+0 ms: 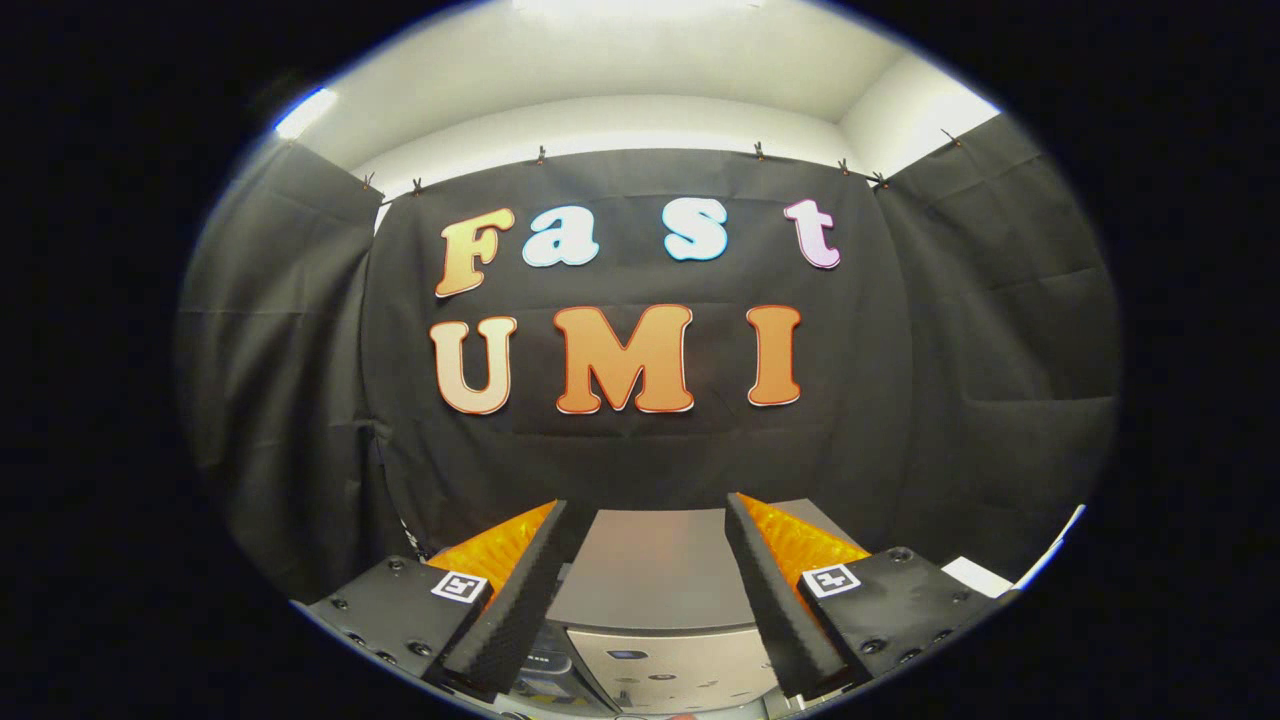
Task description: Put the clothes into the washing machine and then close the washing machine lid.
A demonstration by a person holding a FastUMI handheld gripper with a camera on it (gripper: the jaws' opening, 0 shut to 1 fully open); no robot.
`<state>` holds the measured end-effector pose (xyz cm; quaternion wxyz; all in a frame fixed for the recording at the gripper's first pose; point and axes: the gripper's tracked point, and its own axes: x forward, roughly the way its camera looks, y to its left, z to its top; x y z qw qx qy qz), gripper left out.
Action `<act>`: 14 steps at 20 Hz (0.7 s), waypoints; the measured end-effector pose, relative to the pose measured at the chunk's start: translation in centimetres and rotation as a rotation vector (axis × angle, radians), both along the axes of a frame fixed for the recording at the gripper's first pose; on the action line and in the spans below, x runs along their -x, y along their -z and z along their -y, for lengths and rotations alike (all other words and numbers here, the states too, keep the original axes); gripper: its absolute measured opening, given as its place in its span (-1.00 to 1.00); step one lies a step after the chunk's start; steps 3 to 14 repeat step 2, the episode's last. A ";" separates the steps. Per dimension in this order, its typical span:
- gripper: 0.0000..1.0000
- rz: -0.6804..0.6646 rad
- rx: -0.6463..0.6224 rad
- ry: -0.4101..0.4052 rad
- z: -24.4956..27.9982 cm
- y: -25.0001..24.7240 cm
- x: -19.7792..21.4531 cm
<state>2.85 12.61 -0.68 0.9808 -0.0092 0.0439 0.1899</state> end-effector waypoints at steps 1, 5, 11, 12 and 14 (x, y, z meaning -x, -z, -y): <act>0.97 0.003 -0.004 -0.006 1.3 0.2 0.6; 0.97 0.002 -0.006 -0.011 2.3 0.4 1.1; 0.97 0.002 -0.006 -0.011 2.3 0.4 1.1; 0.97 0.002 -0.006 -0.011 2.3 0.4 1.1; 0.97 0.002 -0.006 -0.011 2.3 0.4 1.1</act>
